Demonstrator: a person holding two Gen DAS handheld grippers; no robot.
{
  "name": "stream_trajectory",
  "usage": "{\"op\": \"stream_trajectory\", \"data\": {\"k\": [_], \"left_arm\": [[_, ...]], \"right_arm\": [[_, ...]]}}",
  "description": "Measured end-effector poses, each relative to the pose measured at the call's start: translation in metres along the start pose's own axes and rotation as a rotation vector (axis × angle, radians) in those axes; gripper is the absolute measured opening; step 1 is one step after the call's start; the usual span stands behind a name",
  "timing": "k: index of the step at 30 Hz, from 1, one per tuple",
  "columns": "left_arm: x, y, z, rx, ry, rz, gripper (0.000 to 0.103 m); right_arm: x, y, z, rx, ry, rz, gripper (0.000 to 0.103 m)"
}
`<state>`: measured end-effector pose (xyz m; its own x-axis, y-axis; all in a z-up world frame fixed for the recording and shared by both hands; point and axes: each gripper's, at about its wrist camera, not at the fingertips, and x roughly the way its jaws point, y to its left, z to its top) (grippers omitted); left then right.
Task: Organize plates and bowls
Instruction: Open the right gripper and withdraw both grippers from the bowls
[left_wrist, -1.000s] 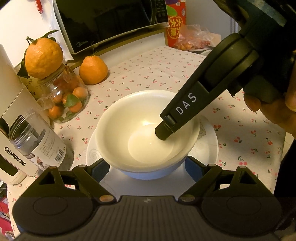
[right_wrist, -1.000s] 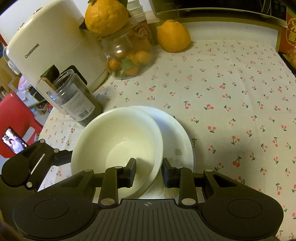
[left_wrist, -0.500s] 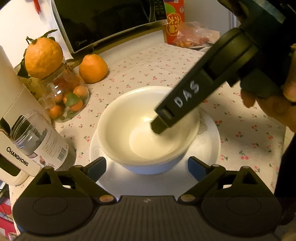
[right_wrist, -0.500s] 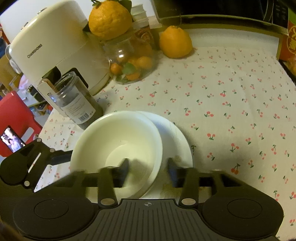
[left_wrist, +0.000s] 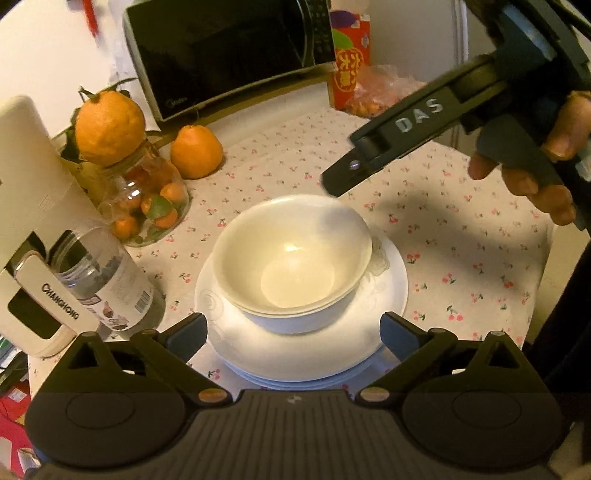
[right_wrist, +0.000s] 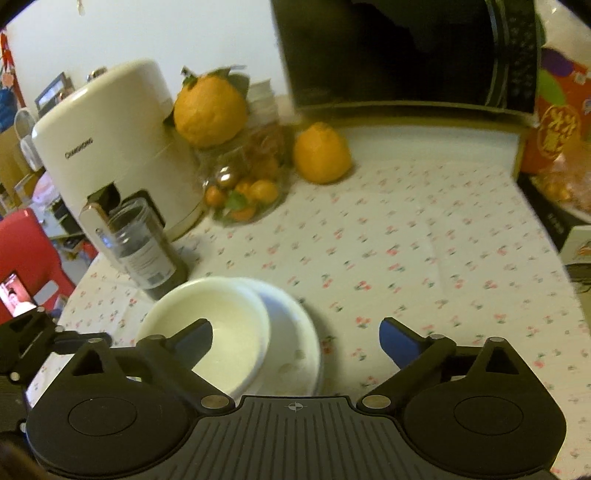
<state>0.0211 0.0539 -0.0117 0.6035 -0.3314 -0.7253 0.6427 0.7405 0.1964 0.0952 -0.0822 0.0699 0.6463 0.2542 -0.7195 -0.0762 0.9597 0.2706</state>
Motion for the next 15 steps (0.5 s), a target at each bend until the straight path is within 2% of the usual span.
{"op": "stream_trajectory", "data": {"k": [5, 9, 15], "left_arm": [[-0.014, 0.002, 0.004, -0.101, -0.015, 0.028, 0.102], [-0.022, 0.002, 0.006, -0.217, 0.008, 0.083, 0.103], [-0.031, 0.002, 0.008, -0.389, 0.062, 0.137, 0.103]], "right_arm": [[-0.027, 0.005, -0.002, -0.047, -0.065, -0.031, 0.103], [-0.049, 0.013, -0.008, -0.089, -0.103, -0.060, 0.103], [-0.074, 0.021, -0.017, -0.088, -0.128, -0.108, 0.103]]}}
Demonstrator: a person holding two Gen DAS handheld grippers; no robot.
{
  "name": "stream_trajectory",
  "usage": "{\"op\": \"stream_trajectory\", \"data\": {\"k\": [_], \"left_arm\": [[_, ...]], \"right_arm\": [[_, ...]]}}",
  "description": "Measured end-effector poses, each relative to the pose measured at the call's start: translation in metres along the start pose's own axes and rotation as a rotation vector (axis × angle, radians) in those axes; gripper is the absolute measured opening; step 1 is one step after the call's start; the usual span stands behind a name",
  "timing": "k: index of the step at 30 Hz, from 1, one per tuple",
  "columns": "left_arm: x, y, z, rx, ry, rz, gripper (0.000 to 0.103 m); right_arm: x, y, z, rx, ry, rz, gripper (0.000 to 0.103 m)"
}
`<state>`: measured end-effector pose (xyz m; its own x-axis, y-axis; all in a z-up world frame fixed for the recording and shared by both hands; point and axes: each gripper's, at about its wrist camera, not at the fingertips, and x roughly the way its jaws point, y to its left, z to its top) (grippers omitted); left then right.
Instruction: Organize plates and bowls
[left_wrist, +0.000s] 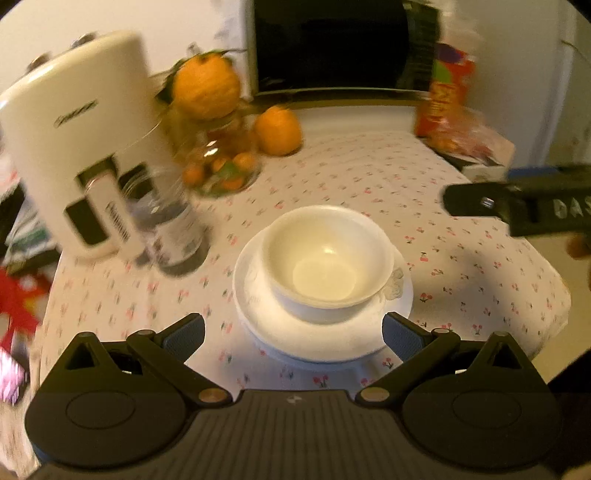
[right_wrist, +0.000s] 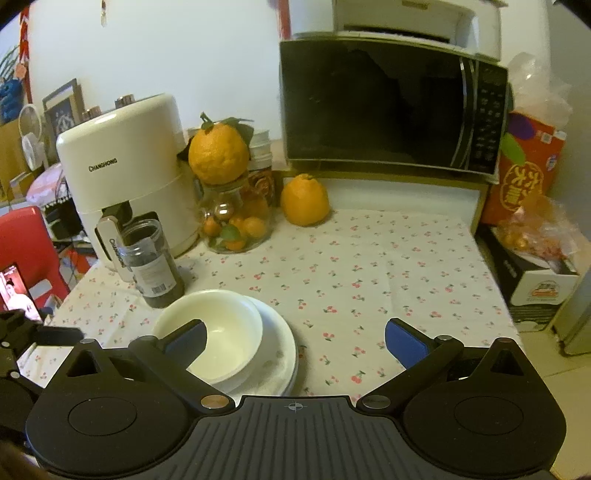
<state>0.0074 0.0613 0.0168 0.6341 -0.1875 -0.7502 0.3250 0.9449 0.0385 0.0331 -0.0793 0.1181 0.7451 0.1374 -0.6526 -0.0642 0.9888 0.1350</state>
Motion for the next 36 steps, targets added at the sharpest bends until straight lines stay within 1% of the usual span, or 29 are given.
{"op": "stream_trajectory", "data": {"k": [2, 4, 6, 8, 11, 13, 15, 17, 19, 22, 27, 36], "left_arm": [[-0.005, -0.002, -0.003, -0.038, 0.006, 0.018, 0.103], [-0.009, -0.007, -0.006, -0.044, 0.006, 0.044, 0.103], [-0.011, -0.010, -0.008, -0.050, -0.004, 0.079, 0.103], [-0.013, -0.012, -0.011, -0.080, -0.023, 0.116, 0.103], [-0.012, -0.017, -0.016, -0.100, -0.048, 0.177, 0.103], [-0.010, -0.019, -0.019, -0.104, -0.050, 0.199, 0.103], [-0.008, -0.020, -0.021, -0.129, -0.048, 0.210, 0.103], [-0.006, -0.020, -0.024, -0.161, -0.040, 0.211, 0.103], [0.000, -0.020, -0.024, -0.184, -0.014, 0.204, 0.103], [0.003, -0.025, -0.025, -0.189, -0.002, 0.198, 0.103], [0.005, -0.032, -0.025, -0.174, -0.013, 0.212, 0.103], [0.007, -0.035, -0.023, -0.180, -0.019, 0.230, 0.103]], "right_arm": [[-0.008, 0.004, -0.002, -0.010, -0.001, -0.040, 0.103], [-0.017, 0.008, -0.005, -0.033, -0.021, -0.067, 0.103], [-0.026, 0.013, -0.010, -0.061, -0.056, -0.069, 0.103], [-0.032, 0.015, -0.016, -0.068, -0.081, -0.066, 0.103], [-0.033, 0.012, -0.025, -0.027, -0.084, -0.062, 0.103], [-0.029, 0.008, -0.032, 0.008, -0.077, -0.057, 0.103], [-0.025, 0.004, -0.041, 0.037, -0.074, -0.051, 0.103], [-0.018, 0.002, -0.049, 0.061, -0.048, -0.048, 0.103], [-0.011, 0.001, -0.053, 0.082, -0.025, -0.054, 0.103], [-0.005, 0.002, -0.058, 0.092, -0.013, -0.069, 0.103], [0.000, 0.006, -0.063, 0.047, -0.004, -0.105, 0.103], [0.003, -0.003, -0.065, 0.103, 0.018, -0.125, 0.103]]}}
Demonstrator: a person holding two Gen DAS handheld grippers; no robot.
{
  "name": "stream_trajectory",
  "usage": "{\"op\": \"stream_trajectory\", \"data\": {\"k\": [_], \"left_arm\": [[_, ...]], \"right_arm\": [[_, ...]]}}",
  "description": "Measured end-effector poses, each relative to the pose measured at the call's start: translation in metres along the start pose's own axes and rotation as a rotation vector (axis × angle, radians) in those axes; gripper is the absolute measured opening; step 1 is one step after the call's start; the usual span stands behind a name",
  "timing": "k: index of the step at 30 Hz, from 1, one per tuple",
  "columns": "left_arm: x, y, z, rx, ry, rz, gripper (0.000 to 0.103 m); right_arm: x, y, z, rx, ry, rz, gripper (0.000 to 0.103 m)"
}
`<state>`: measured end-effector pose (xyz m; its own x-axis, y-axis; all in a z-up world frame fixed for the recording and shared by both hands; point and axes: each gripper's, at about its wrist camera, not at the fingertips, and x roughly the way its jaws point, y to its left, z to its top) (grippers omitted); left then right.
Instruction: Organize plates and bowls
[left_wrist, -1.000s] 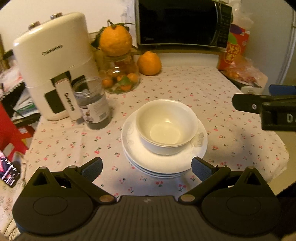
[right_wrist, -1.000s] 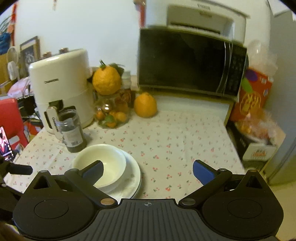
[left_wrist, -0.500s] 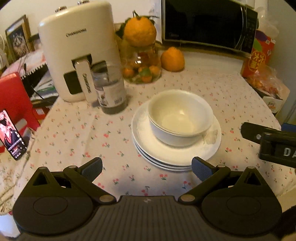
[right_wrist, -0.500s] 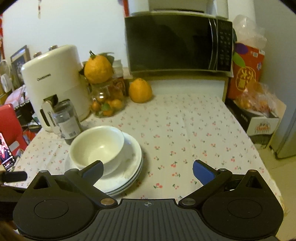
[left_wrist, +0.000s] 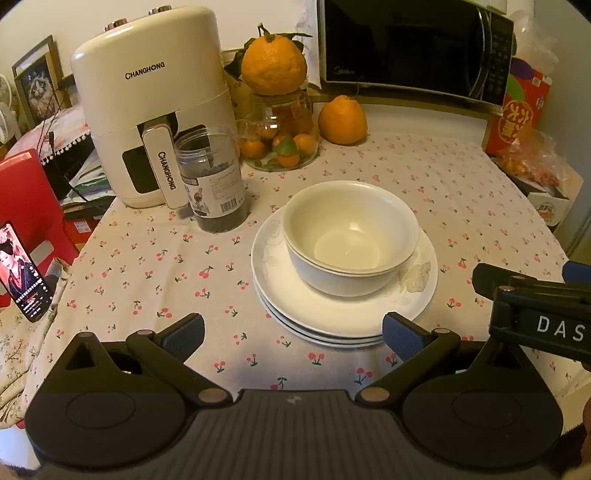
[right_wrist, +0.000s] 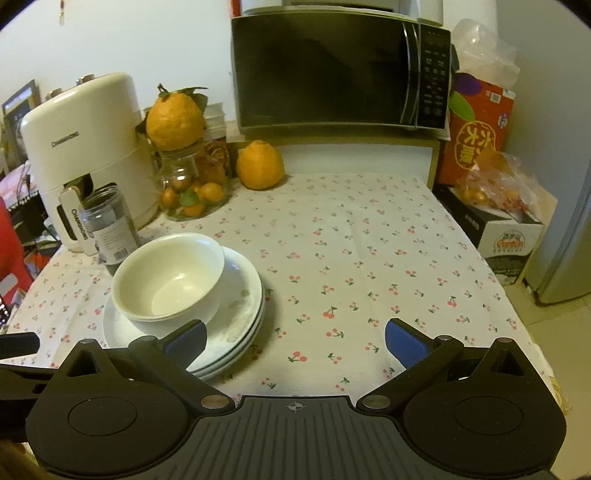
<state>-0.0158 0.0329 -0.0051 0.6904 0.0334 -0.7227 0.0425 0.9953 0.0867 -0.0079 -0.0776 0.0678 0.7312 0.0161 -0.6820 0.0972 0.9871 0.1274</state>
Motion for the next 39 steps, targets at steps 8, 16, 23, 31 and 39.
{"op": "stream_trajectory", "data": {"k": [8, 16, 23, 31, 39], "left_arm": [[0.000, 0.003, 0.001, -0.014, -0.012, 0.014, 0.103], [-0.001, 0.007, 0.002, -0.026, -0.018, 0.019, 0.103], [-0.003, 0.010, 0.003, -0.034, -0.026, 0.030, 0.103], [-0.004, 0.014, 0.005, -0.049, -0.034, 0.039, 0.103], [-0.004, 0.016, 0.005, -0.052, -0.040, 0.045, 0.103]], "right_arm": [[0.002, -0.007, 0.000, 0.031, 0.013, -0.008, 0.103], [0.002, -0.008, 0.000, 0.025, 0.010, -0.022, 0.103], [0.003, -0.006, -0.001, 0.011, 0.019, -0.026, 0.103], [0.006, -0.006, -0.003, 0.009, 0.036, -0.028, 0.103], [0.007, -0.006, -0.003, 0.009, 0.043, -0.026, 0.103]]}}
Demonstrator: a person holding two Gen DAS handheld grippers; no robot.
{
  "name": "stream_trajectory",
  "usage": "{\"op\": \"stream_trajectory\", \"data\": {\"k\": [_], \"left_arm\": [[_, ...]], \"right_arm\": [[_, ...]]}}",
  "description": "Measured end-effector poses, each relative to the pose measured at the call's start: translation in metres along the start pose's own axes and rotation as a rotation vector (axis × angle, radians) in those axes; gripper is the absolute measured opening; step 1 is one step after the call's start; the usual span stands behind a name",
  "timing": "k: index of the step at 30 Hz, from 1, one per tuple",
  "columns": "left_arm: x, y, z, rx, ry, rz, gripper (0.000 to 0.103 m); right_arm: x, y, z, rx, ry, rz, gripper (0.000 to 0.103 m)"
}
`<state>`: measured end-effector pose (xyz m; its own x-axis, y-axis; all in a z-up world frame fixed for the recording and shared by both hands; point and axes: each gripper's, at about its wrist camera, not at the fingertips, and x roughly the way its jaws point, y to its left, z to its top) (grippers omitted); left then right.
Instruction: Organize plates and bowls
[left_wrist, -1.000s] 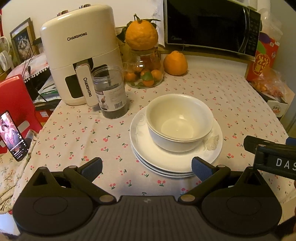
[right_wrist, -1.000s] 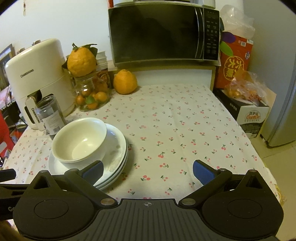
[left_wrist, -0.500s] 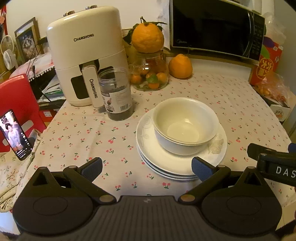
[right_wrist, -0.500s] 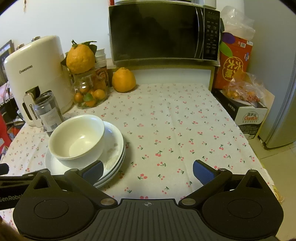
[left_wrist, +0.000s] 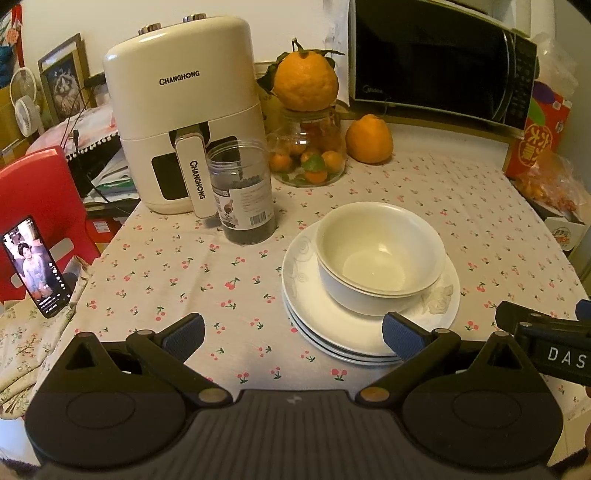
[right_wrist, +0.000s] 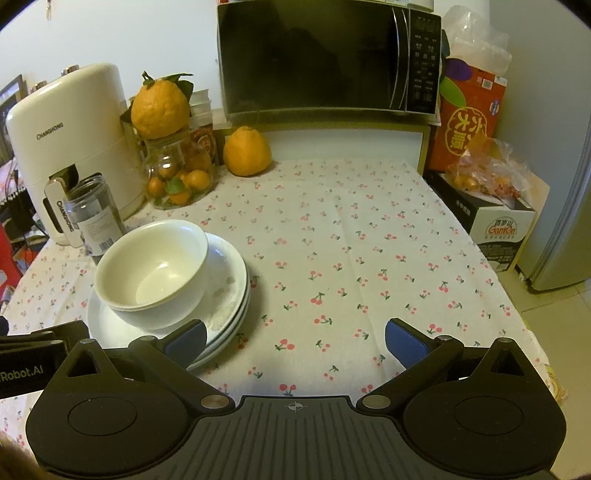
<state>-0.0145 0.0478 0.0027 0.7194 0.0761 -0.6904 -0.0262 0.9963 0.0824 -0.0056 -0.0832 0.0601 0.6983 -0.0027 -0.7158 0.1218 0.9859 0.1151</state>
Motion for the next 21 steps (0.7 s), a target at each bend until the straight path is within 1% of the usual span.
{"op": "stream_trajectory", "data": {"k": [21], "left_arm": [[0.0006, 0.0002, -0.0014, 0.000, 0.014, -0.008, 0.103]], "right_arm": [[0.0025, 0.0019, -0.0027, -0.014, 0.009, 0.003, 0.103]]}}
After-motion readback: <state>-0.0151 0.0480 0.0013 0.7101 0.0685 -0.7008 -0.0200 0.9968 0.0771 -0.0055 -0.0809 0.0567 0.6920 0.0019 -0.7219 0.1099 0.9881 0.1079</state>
